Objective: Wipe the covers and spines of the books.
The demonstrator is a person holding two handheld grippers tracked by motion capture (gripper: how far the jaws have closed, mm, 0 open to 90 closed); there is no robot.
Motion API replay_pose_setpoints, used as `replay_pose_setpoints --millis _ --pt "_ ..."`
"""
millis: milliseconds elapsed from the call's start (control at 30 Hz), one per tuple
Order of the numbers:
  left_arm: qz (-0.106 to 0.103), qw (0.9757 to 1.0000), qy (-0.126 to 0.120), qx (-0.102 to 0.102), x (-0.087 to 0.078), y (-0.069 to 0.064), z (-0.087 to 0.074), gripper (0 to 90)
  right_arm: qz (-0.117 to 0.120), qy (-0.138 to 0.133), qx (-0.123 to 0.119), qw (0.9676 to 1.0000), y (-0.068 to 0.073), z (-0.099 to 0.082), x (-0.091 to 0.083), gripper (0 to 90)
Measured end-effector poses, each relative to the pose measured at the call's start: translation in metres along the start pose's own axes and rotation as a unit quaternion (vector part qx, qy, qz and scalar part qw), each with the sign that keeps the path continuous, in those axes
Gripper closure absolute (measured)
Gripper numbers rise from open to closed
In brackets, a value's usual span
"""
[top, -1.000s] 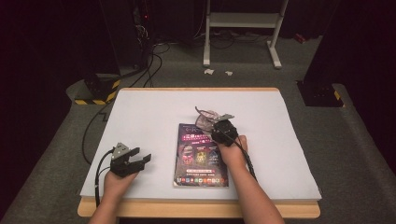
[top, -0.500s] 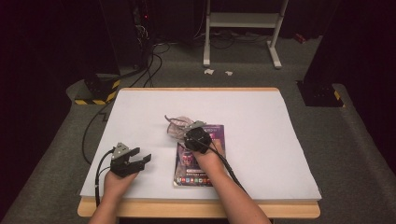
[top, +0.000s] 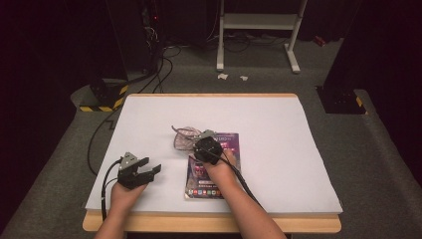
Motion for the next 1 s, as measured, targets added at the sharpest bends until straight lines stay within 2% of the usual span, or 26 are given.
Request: replay_pose_setpoints --millis 167,200,233,300,333,367,400,433,567,600,767,800,1000 --pt "-0.001 1.0 0.001 -0.001 0.0 0.0 0.0 36.1 -0.022 0.008 0.021 0.9995 -0.023 -0.002 0.001 57.3" --pt "0.0 1.0 0.001 0.0 0.0 0.0 0.0 36.2 -0.03 0.01 0.027 0.9991 -0.032 -0.004 0.0 57.3" --pt "0.0 1.0 0.0 0.0 0.0 0.0 0.0 36.2 -0.03 0.01 0.027 0.9991 -0.032 -0.004 0.0 57.3" --pt "0.0 1.0 0.0 0.0 0.0 0.0 0.0 36.2 -0.038 0.011 0.035 0.9986 -0.041 -0.007 -0.001 57.3" --pt "0.0 1.0 0.0 0.0 0.0 0.0 0.0 36.2 -0.048 0.013 0.037 0.9981 -0.049 -0.01 -0.003 57.3" --pt "0.0 1.0 0.0 0.0 0.0 0.0 0.0 36.2 -0.048 0.013 0.037 0.9981 -0.049 -0.01 -0.003 57.3" --pt "0.0 1.0 0.001 0.0 0.0 0.0 0.0 36.2 -0.055 0.015 0.046 0.9973 -0.058 -0.014 -0.006 57.3" --pt "0.001 1.0 0.001 0.0 0.0 0.0 0.0 36.2 -0.055 0.015 0.046 0.9973 -0.058 -0.014 -0.006 57.3" --pt "0.001 1.0 0.001 0.0 0.0 0.0 0.0 36.2 -0.068 0.015 0.061 0.9957 -0.076 -0.023 -0.012 57.3" --pt "0.001 1.0 0.001 0.0 0.0 0.0 0.0 36.2 -0.073 0.015 0.068 0.9949 -0.084 -0.028 -0.017 57.3" --pt "0.001 1.0 0.002 0.001 0.001 -0.001 0.0 36.2 -0.08 0.011 0.081 0.9934 -0.098 -0.04 -0.025 57.4" --pt "0.001 1.0 0.004 0.001 0.001 -0.001 0.0 36.2 -0.081 0.01 0.09 0.9926 -0.102 -0.046 -0.03 57.4" --pt "0.004 0.9999 0.01 0.006 0.002 -0.001 0.0 36.2 -0.082 0.01 0.093 0.9922 -0.11 -0.058 -0.042 57.3"
Point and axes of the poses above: each handheld gripper's, and its own axes: x roughly forward along the jaws, z roughly out of its top, y roughly to its left, the point moved 3 cm from there along x, roughly forward along the jaws, and after that the axes turned 2 degrees about -z, right-handed, at the moved point
